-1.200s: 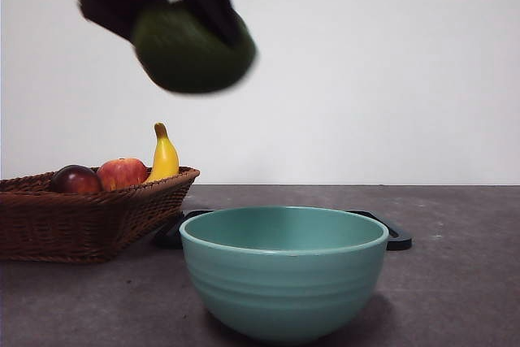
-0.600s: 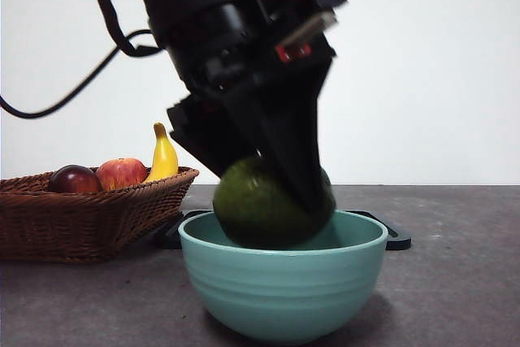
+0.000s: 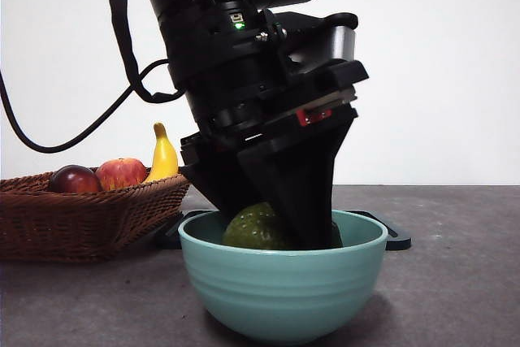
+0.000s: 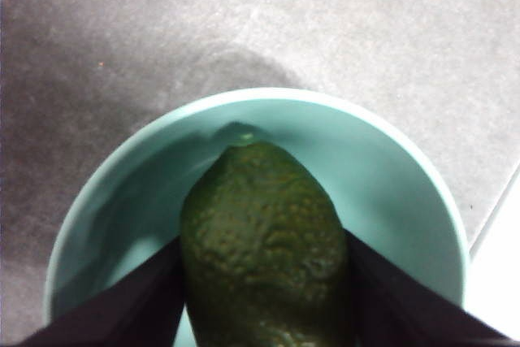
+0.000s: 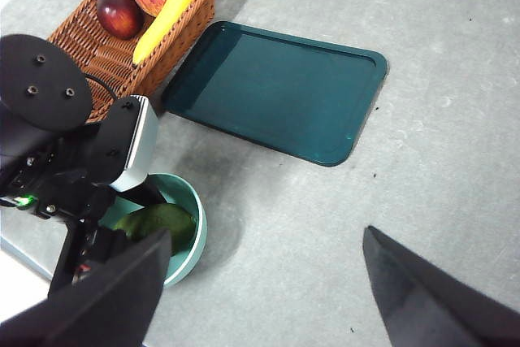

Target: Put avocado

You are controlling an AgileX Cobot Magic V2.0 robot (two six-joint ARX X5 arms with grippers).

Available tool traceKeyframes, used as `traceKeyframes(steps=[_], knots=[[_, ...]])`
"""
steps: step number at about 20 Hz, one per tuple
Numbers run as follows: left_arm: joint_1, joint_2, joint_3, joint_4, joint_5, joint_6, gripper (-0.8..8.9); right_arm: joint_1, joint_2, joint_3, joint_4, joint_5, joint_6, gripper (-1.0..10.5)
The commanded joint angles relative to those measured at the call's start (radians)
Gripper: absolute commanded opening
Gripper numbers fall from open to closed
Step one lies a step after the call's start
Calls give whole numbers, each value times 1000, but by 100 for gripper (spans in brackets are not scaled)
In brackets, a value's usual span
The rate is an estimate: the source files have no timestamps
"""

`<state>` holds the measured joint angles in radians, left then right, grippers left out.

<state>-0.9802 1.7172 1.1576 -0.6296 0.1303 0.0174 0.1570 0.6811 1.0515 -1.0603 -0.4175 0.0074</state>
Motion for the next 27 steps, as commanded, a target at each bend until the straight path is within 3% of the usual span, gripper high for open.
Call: traceKeyframes(steps=[1,8,13,21,27], knots=[[-14,16,14,4,0,16,320,5,4,19,4,-1,11,380],[-13,-14,15,-8,0,-10,319,5,4,19,3,-1,11,380],[32,-193,16,1,0,-35,320,5,4,19,4,-1,11,379],[290,-562,16,-13,1,-108,314,5,27,19,4,-14,11,379],[463,-755,-8,-162,50,-85,311,11,85,19,19,-39,11,380]])
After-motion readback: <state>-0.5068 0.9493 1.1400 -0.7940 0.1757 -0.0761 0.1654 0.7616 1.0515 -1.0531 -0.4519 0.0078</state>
